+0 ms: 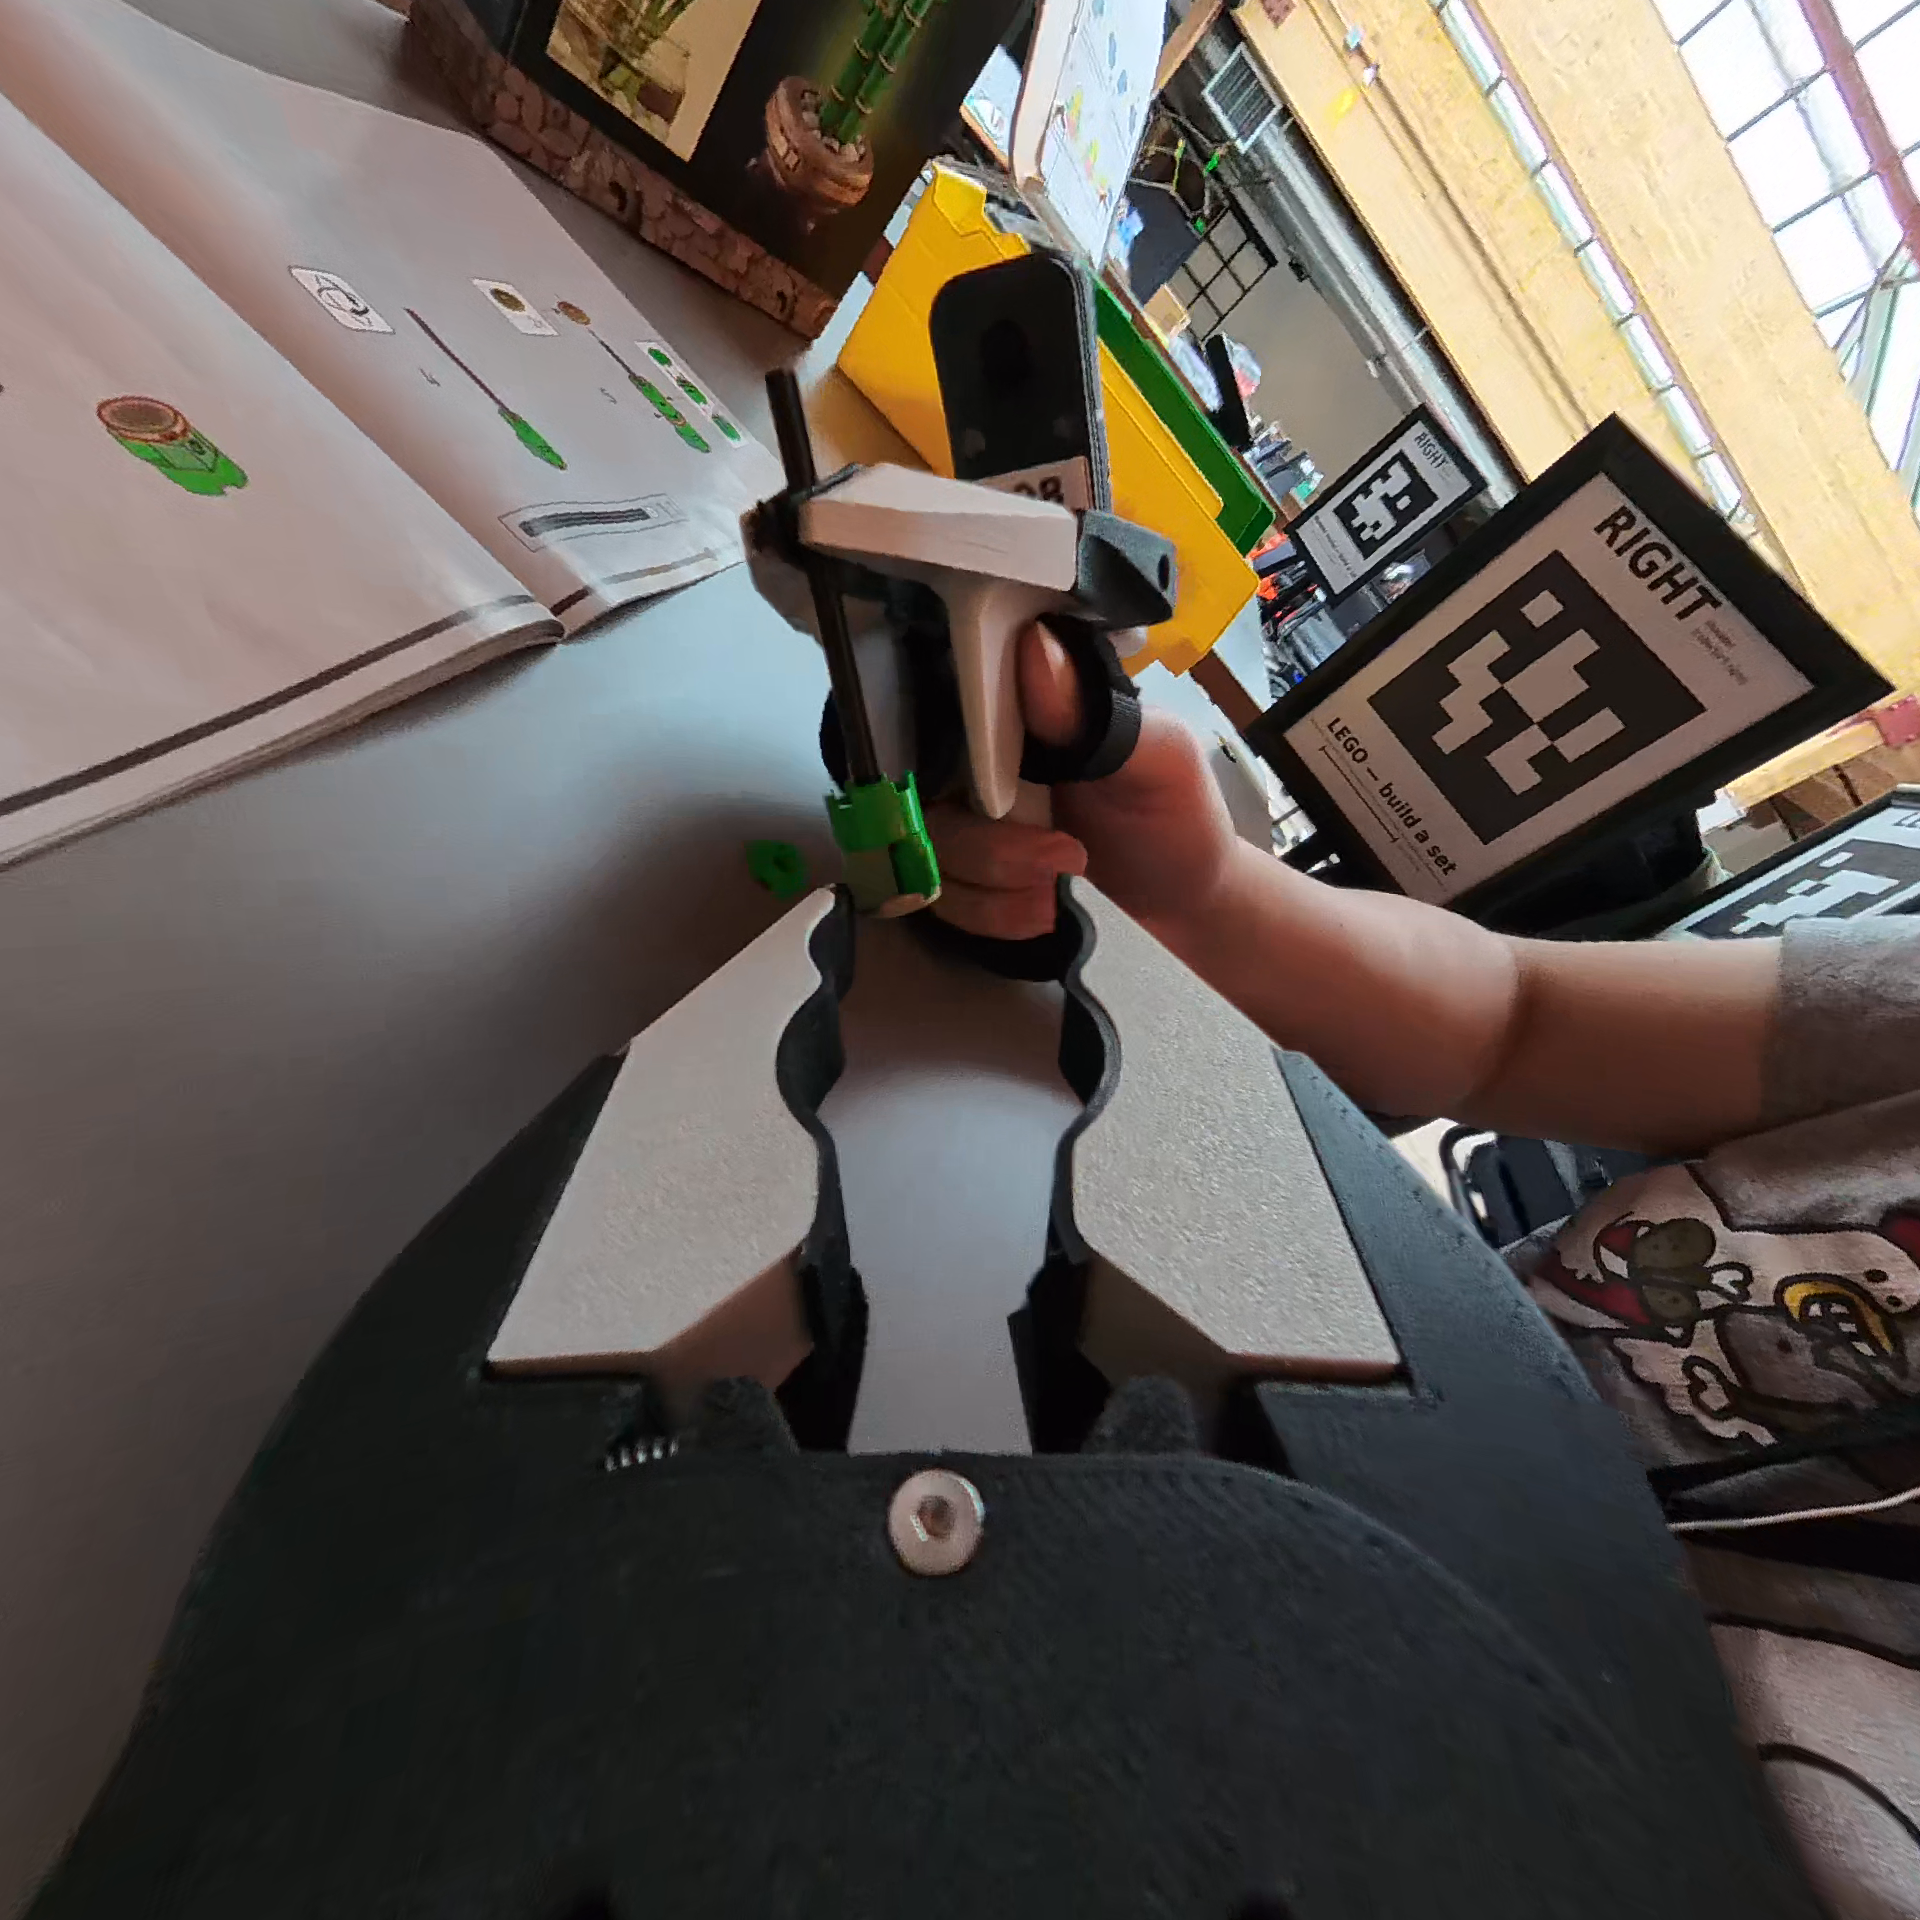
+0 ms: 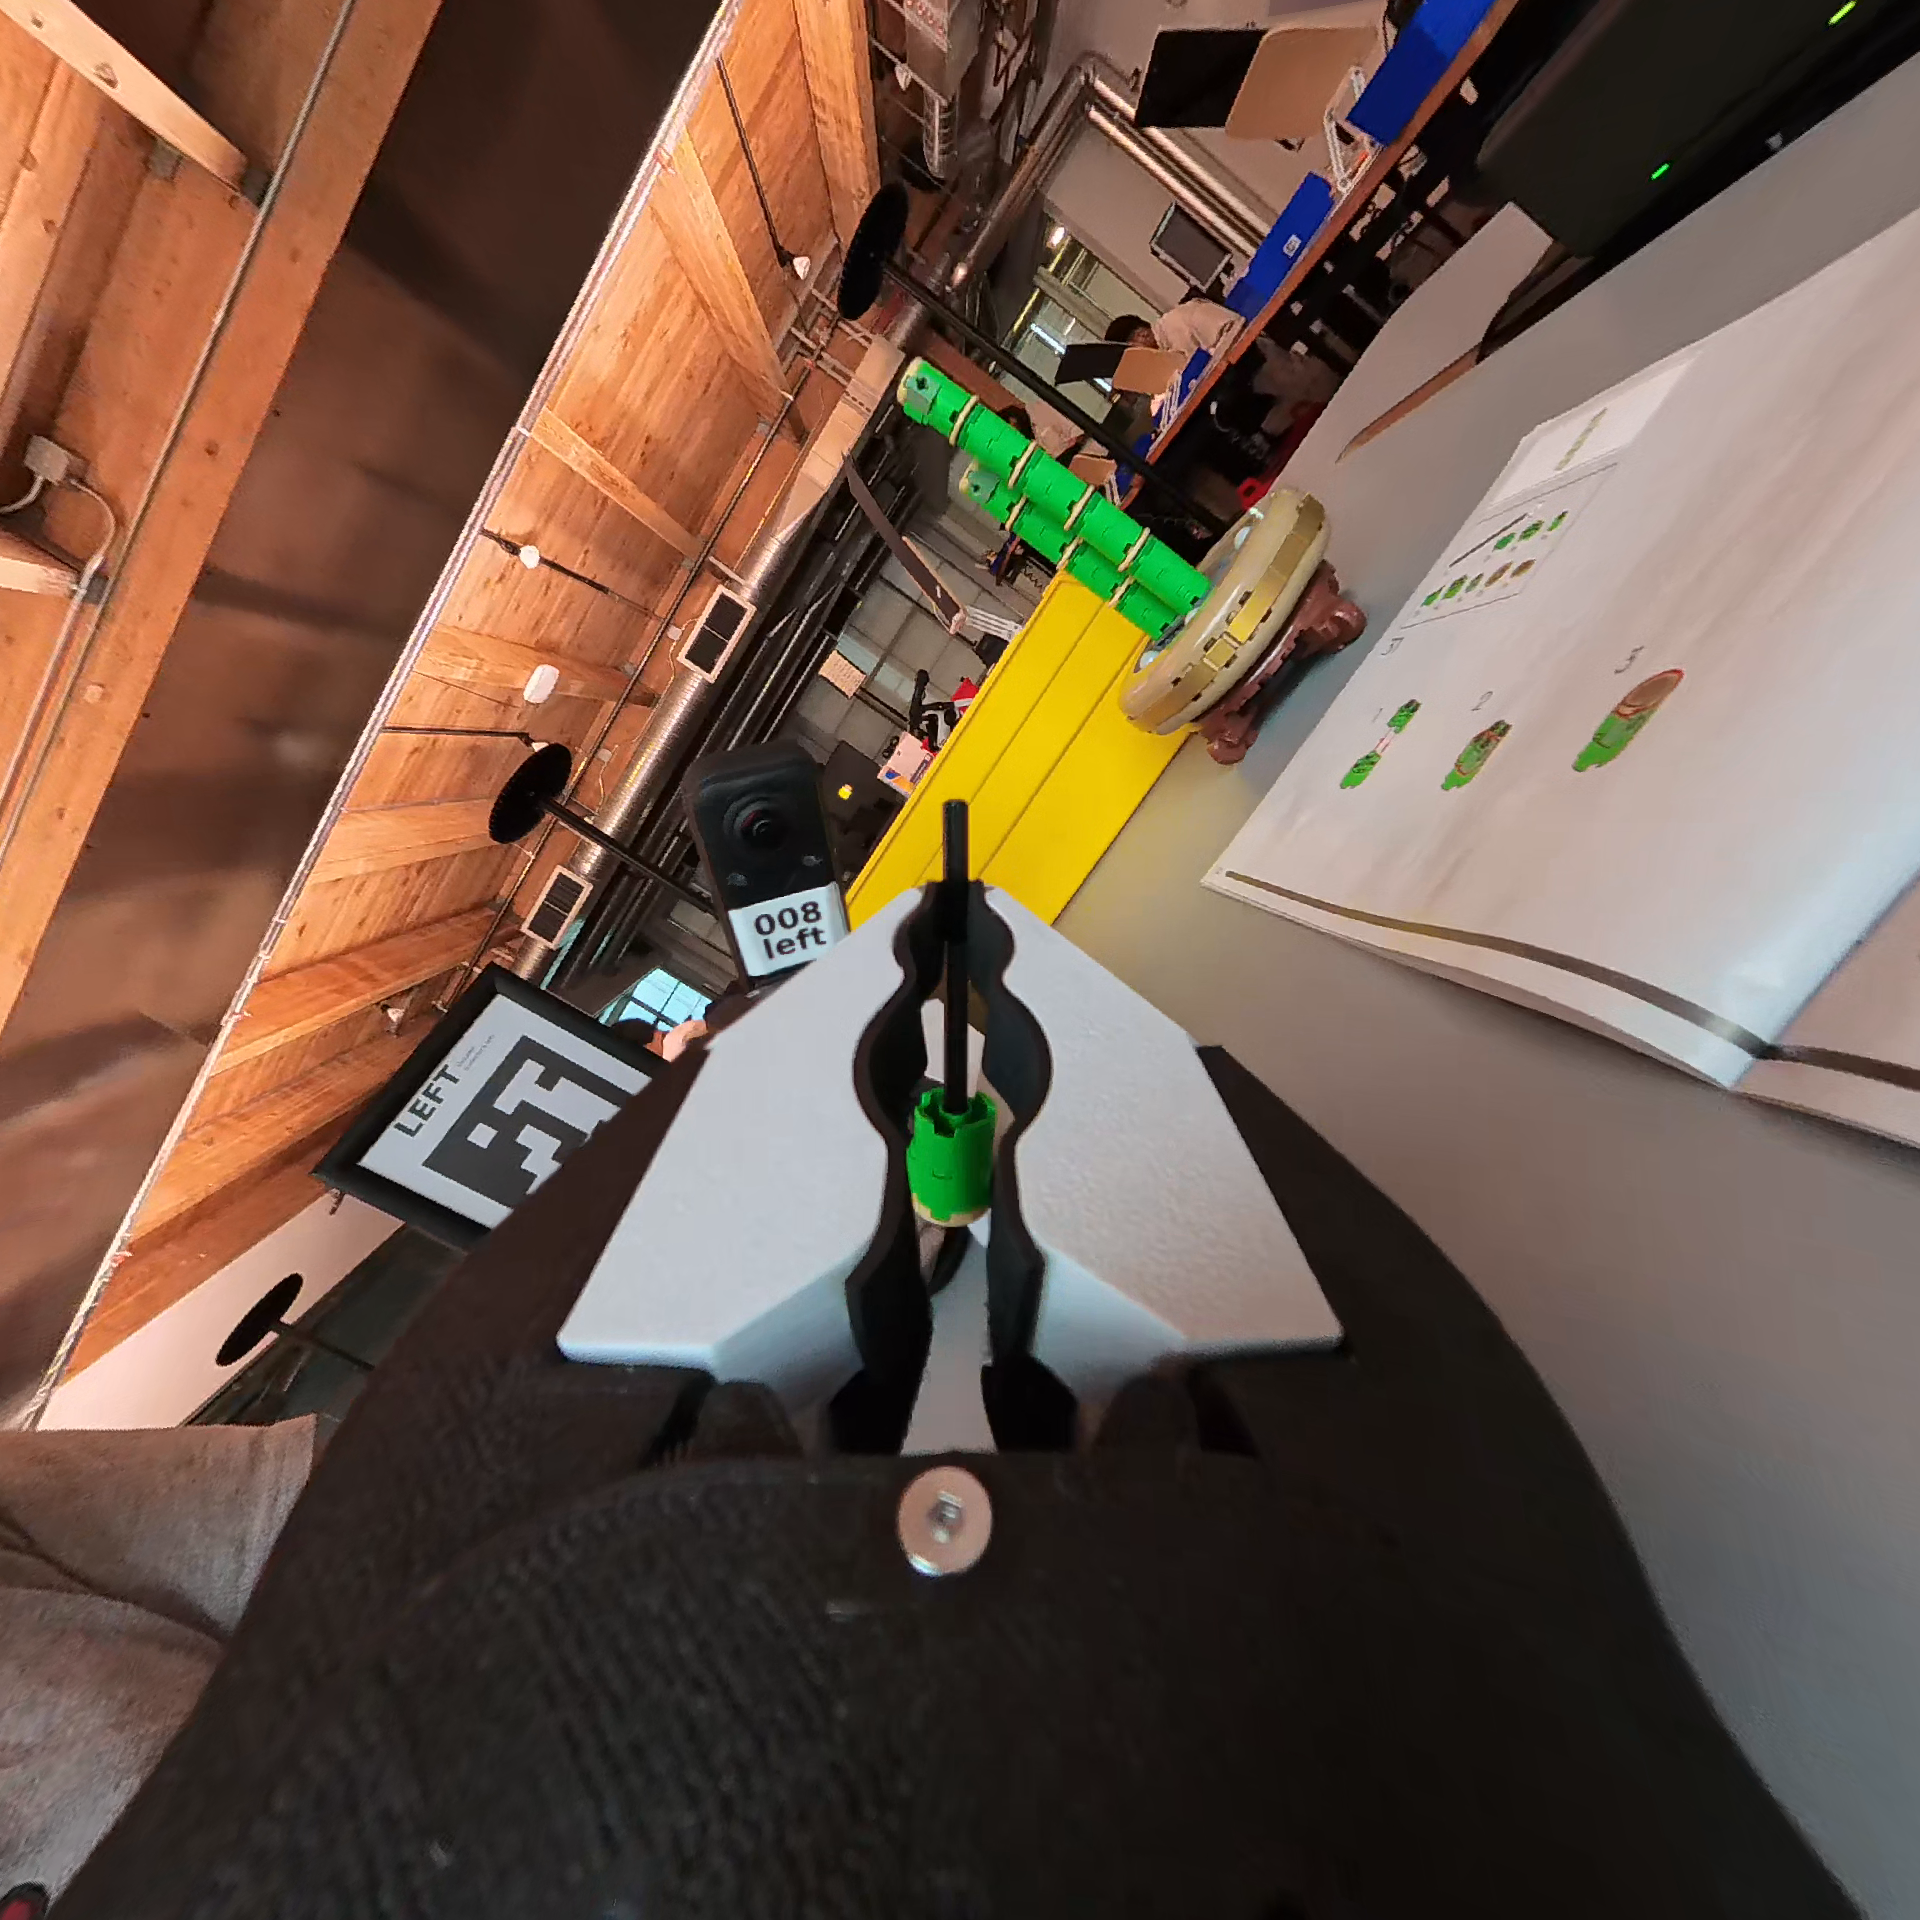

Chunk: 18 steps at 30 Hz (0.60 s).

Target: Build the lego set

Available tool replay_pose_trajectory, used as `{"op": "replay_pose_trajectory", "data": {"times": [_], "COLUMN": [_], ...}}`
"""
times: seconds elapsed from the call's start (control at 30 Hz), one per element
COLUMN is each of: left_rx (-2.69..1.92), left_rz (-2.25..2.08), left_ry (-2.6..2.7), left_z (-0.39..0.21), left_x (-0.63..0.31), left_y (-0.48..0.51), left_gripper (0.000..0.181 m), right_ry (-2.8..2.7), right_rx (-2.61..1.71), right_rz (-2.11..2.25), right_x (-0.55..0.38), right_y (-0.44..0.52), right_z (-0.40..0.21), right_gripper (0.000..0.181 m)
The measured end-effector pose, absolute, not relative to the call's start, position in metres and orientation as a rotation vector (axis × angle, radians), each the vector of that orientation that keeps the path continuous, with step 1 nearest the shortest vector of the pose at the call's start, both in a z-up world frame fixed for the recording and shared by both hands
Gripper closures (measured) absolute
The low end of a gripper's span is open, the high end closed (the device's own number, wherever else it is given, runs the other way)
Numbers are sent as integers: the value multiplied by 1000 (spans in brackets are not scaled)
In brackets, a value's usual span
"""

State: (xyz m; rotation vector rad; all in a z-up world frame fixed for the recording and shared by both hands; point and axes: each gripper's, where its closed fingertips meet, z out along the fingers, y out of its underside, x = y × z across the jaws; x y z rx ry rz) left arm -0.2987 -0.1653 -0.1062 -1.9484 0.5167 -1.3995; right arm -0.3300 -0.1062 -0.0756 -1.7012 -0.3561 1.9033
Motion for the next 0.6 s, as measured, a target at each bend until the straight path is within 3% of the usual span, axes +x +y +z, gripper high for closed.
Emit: {"op": "replay_pose_trajectory", "data": {"times": [0.2,0.27,0.33,0.6], "left_rx": [-2002,-2006,-2054,-2057], "left_rz": [-758,-665,-657,-800], "left_ry": [836,917,955,822], "left_z": [-133,-143,-152,-139], "left_x": [-310,-306,-304,-297], "left_y": [-157,-162,-165,-164], "left_gripper": [134,142,147,139], "right_ry": [-332,-362,-404,-435], "right_rx": [-1722,-1756,-1761,-1585], "right_rz": [1953,1902,1859,1853], "right_x": [-327,-328,-329,-304], "right_y": [-106,-106,-107,-98], "right_z": [-76,-81,-82,-32], "right_gripper": [180,178,178,180]}}
